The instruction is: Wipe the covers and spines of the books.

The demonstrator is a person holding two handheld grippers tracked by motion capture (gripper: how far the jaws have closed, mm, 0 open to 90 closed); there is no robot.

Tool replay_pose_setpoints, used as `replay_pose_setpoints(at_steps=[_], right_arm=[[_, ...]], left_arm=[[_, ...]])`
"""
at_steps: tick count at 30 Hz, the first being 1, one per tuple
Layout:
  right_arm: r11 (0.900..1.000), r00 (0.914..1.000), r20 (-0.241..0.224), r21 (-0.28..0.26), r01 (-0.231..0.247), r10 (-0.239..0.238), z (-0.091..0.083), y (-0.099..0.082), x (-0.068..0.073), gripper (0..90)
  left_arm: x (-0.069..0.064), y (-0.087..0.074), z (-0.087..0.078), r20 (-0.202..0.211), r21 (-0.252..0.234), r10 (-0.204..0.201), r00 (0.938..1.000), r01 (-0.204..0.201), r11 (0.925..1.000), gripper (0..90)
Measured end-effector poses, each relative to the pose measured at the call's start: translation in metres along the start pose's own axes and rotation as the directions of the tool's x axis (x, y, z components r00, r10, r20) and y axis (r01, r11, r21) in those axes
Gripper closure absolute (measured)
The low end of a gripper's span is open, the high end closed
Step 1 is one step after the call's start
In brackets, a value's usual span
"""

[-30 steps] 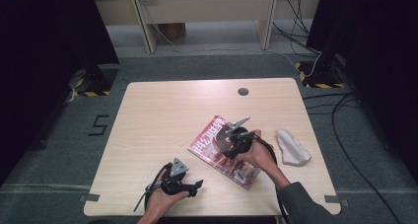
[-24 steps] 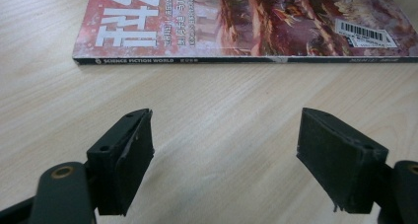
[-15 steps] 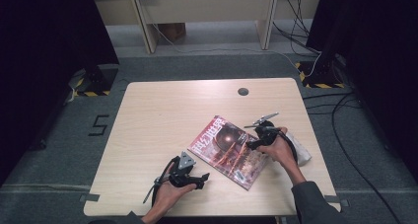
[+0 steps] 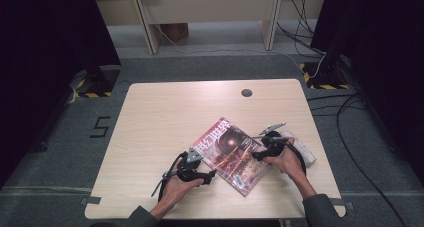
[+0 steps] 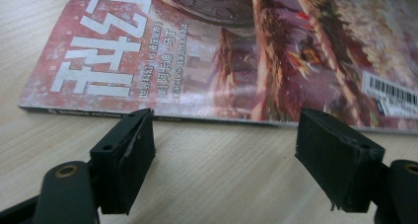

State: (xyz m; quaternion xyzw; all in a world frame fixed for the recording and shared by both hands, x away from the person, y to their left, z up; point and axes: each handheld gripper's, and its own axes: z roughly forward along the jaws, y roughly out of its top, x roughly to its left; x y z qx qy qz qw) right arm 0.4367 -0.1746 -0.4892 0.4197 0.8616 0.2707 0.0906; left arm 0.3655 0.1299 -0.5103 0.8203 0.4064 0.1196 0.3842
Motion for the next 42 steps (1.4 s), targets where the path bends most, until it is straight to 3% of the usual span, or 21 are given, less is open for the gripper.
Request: replay_pose_setpoints(at_steps=[8,13,15,17,25,33,42], right_arm=[[0.9982,0.9988,-0.045,-0.058,0.014,-0.016,-0.007,-0.026,0.017,31.4],[0.9973,0.9991,-0.038,-0.072,0.015,-0.018,-0.01,-0.034,0.025,30.1],[0.9971,0.9994,-0.03,-0.075,0.013,-0.015,-0.011,-0.036,0.03,28.7],[0.9972,0.9991,-0.028,-0.068,0.029,-0.031,-0.012,-0.038,0.034,27.7],[0.9968,0.9994,-0.005,-0.073,0.034,-0.034,-0.018,-0.052,0.055,23.4],[0.9961,0.9989,-0.018,-0.078,0.041,-0.043,-0.022,-0.063,0.071,19.6],[0.9948,0.9992,-0.027,-0.098,0.029,-0.031,-0.023,-0.07,0.08,18.6]], left_arm=[[0.008,0.003,0.005,-0.001,0.006,-0.024,0.9997,0.024,0.9997,25.3],[0.014,0.007,0.009,-0.02,0.003,-0.02,0.9996,0.02,0.9998,24.2],[0.016,0.012,0.012,-0.053,0.002,0.014,0.9985,-0.014,0.9999,24.4],[0.018,0.015,0.014,-0.057,0.003,0.025,0.998,-0.025,0.9997,25.5],[0.025,0.022,0.022,-0.055,-0.007,0.013,0.9984,-0.013,0.9999,27.1],[0.028,0.032,0.029,-0.062,0.001,0.028,0.9977,-0.028,0.9996,29.4],[0.026,0.036,0.033,-0.087,-0.008,0.031,0.9957,-0.032,0.9995,30.0]])
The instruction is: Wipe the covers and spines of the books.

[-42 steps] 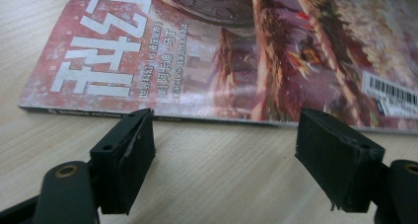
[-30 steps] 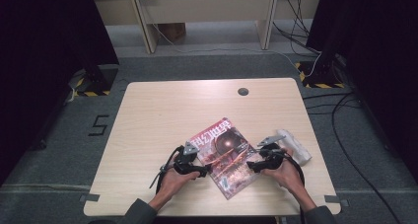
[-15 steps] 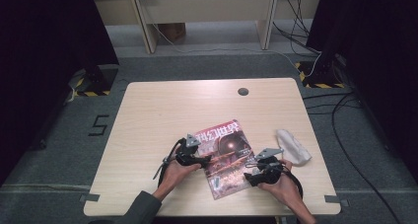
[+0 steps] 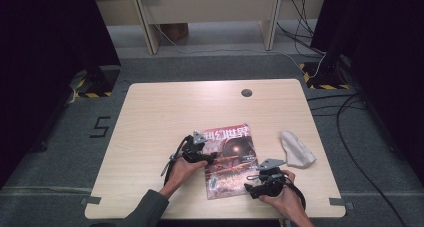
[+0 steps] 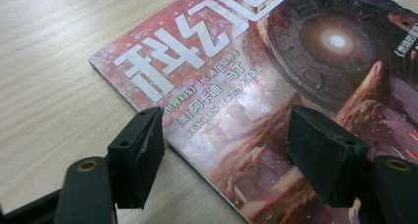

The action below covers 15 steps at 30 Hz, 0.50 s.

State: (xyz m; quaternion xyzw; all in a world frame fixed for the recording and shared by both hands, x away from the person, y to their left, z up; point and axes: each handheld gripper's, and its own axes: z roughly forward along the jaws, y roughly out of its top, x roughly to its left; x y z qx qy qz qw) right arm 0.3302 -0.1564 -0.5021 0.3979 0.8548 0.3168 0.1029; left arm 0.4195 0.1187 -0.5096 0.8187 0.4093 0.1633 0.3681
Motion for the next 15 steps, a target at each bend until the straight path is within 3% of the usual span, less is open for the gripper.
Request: replay_pose_setpoints(at_steps=[8,11,13,15], right_arm=[[0.9998,0.9996,-0.023,-0.008,-0.016,0.016,-0.004,-0.006,0.005,19.8],[0.9999,0.9998,-0.018,-0.011,0.012,-0.013,-0.004,-0.007,0.013,19.2],[0.9997,0.9997,-0.006,-0.009,0.023,-0.023,-0.004,-0.007,0.017,18.9],[0.9996,0.9996,-0.008,-0.011,0.028,-0.028,-0.005,-0.007,0.018,18.9]], left_arm=[[-0.001,-0.019,-0.031,0.028,0.01,-0.016,0.9995,0.016,0.9998,24.9],[-0.01,-0.03,-0.05,0.058,0.002,-0.001,0.9983,0.001,1.0,24.9],[-0.018,-0.037,-0.057,0.092,0.006,0.016,0.9956,-0.016,0.9998,24.6],[-0.023,-0.041,-0.061,0.101,0.008,0.032,0.9943,-0.033,0.9994,24.6]])
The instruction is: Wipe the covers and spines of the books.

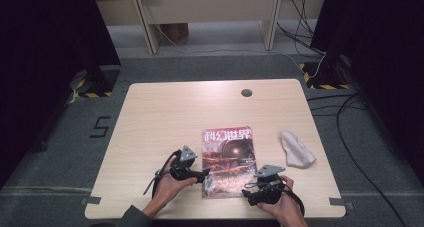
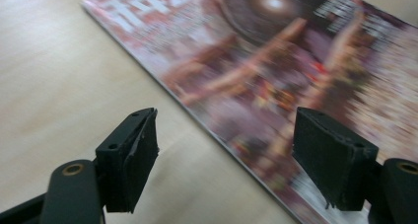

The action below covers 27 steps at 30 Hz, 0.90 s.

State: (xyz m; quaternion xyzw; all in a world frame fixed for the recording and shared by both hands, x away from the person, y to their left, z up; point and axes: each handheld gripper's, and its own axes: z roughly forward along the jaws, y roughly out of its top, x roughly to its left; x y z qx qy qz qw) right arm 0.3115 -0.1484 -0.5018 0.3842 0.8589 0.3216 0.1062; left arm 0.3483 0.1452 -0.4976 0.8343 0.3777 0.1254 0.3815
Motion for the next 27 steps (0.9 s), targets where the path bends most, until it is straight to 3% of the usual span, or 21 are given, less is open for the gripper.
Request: replay_pose_setpoints(at_steps=[6,10,15,27], right_arm=[[0.9996,0.9997,-0.005,0.015,0.026,-0.025,0.0,-0.002,0.004,18.1],[0.9997,0.9997,-0.005,0.012,0.023,-0.023,0.003,-0.001,0.003,18.0],[0.9994,0.9994,0.003,0.012,0.034,-0.034,0.01,0.007,0.002,17.9],[0.9994,0.9994,0.008,0.008,0.034,-0.034,0.026,0.026,-0.006,17.9]], left_arm=[[-0.025,-0.018,-0.009,0.046,0.016,0.052,0.9976,-0.052,0.9985,24.5],[-0.027,-0.022,-0.007,0.049,0.034,0.064,0.9967,-0.066,0.9972,24.6],[-0.024,-0.02,-0.003,0.027,0.038,0.077,0.9966,-0.078,0.9962,25.4],[-0.002,-0.008,0.006,0.001,0.045,0.049,0.9988,-0.049,0.9978,26.3]])
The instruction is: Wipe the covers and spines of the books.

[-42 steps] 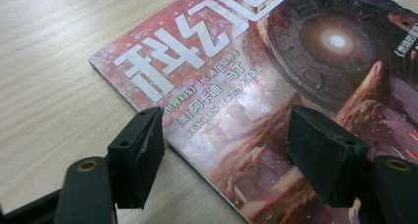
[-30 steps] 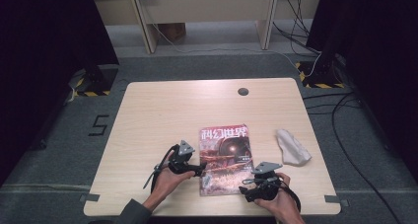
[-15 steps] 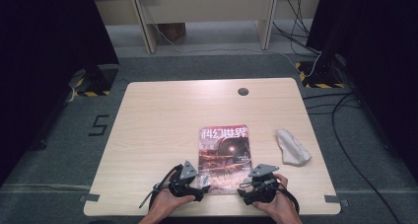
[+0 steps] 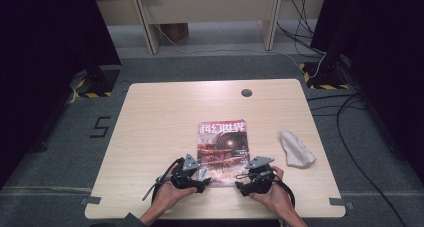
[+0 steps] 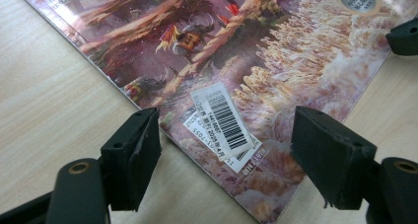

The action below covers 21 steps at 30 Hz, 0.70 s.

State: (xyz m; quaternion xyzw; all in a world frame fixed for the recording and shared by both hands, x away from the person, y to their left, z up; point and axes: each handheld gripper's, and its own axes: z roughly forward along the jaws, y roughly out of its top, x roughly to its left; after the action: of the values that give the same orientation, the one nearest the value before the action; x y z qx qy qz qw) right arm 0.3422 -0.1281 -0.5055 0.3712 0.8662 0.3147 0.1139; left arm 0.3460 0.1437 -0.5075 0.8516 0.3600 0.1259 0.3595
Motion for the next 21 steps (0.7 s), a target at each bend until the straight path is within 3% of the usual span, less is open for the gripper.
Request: replay_pose_setpoints(at_steps=[11,13,15,21], right_arm=[[1.0,1.0,-0.002,-0.002,0.004,-0.004,0.004,0.006,-0.002,18.4],[1.0,0.9998,-0.018,-0.007,-0.001,0.001,0.002,0.006,-0.004,21.9],[0.9996,0.999,-0.045,-0.027,-0.008,0.007,-0.005,0.005,-0.01,28.6],[0.9978,0.9993,-0.03,-0.061,-0.025,0.023,-0.016,0.005,-0.023,30.0]], left_arm=[[0.004,0.0,0.0,-0.01,-0.014,-0.021,0.9997,0.021,0.9997,27.6],[0.003,-0.002,-0.001,-0.023,-0.025,-0.02,0.9995,0.019,0.9995,26.3],[0.003,-0.006,-0.004,-0.02,-0.041,-0.043,0.9989,0.042,0.9983,23.1],[0.004,-0.01,-0.016,-0.016,-0.092,-0.058,0.9982,0.057,0.9941,19.7]])
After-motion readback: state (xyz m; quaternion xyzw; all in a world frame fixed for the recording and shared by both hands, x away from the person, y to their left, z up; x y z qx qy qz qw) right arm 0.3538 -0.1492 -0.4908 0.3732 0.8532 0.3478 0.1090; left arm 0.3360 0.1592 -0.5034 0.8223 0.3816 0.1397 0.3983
